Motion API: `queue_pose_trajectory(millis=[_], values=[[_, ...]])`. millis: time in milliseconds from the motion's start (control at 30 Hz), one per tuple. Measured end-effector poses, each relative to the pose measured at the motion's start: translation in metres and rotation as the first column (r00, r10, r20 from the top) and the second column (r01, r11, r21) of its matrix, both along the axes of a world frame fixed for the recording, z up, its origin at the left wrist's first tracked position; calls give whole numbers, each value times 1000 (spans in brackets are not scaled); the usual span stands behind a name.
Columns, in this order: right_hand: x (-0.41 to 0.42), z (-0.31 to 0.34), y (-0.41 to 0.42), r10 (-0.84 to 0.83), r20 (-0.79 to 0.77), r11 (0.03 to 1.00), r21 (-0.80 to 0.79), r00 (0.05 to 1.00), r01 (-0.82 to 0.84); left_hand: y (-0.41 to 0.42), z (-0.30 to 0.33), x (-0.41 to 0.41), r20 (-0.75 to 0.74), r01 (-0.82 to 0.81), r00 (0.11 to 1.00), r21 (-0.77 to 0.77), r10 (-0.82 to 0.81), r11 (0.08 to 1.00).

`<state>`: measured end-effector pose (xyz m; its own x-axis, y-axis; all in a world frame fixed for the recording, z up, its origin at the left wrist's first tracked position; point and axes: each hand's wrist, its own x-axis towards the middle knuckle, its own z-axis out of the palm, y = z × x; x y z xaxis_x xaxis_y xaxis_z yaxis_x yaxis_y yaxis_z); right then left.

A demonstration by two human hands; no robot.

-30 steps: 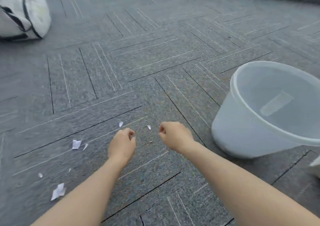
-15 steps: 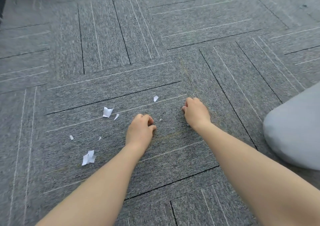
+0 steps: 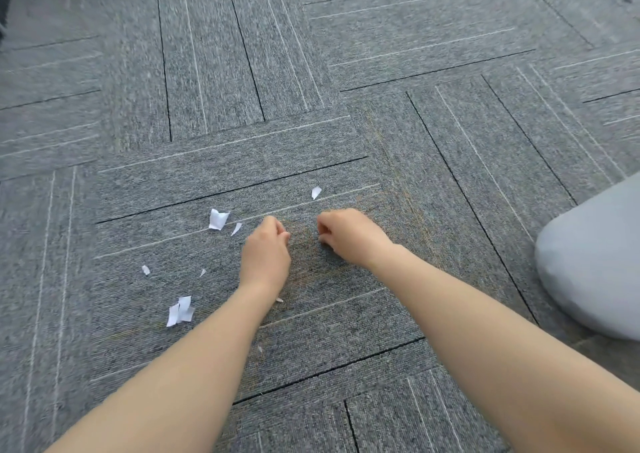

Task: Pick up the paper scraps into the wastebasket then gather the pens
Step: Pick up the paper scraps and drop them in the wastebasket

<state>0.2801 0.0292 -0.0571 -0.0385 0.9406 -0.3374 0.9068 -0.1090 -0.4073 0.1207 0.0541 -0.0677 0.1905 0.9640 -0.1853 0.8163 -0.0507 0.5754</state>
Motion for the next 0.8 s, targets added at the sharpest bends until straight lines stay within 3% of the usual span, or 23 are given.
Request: queue_pose_trajectory(millis=[100,233,433,600,800], values=[[-3,-4,1,27,73,1000,-13,997,-26,12,4,-26,68,-177,982,32,175,984],[13,-1,-17,-151,-67,987,43,986,154,39,6,-60,74,-367,930,112,360,924],[62,5,-50,-355,-92,929,75,930,362,55,-3,-72,-65,-333,940,57,336,941],[64,6,-61,-329,-35,944,-53,944,327,56,-2,-66,-92,-230,968,39,232,973],[56,3,-60,-282,55,959,-19,958,283,55,-3,-60,-119,-225,966,55,230,973]])
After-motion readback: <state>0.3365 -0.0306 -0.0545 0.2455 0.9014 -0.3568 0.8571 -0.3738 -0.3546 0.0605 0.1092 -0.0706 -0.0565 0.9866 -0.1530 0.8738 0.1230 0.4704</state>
